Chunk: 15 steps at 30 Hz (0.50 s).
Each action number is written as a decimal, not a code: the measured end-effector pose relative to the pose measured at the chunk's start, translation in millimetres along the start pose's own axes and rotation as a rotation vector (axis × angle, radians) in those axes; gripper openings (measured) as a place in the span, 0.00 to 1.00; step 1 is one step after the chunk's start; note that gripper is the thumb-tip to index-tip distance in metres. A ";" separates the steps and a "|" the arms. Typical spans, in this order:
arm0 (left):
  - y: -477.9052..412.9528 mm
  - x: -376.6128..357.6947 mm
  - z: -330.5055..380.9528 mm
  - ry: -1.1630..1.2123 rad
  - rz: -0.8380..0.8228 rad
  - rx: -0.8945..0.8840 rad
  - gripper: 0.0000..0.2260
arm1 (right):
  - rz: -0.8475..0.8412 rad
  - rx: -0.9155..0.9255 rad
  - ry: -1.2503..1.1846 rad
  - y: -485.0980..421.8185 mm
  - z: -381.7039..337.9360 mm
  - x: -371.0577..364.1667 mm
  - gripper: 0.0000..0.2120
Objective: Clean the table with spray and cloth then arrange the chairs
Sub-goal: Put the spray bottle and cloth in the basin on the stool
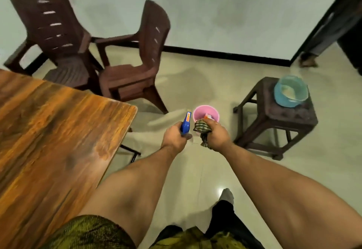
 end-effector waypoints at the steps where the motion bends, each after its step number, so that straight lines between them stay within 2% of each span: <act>1: -13.3 -13.9 23.0 -0.014 -0.023 -0.041 0.14 | 0.041 -0.019 -0.029 -2.4 14.0 21.5 0.29; 5: -60.2 -67.5 89.4 -0.028 -0.093 -0.149 0.14 | 0.138 -0.077 -0.179 -6.8 62.5 80.2 0.28; 12: -140.5 -165.4 205.5 0.005 -0.140 -0.167 0.08 | 0.307 -0.190 -0.164 -21.1 153.1 216.4 0.28; 15: -177.5 -193.7 244.9 0.016 -0.208 -0.194 0.09 | 0.338 -0.239 -0.153 -39.6 183.8 264.8 0.28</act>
Point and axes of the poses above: each hand's wrist, its own y-axis away from the middle knuckle, its own x-axis out of the back of the hand, z = x × y, the point moved 1 cm from there along -y, towards the middle knuckle, and after that the axes turned 6 degrees about -z, right-handed, at the moved point
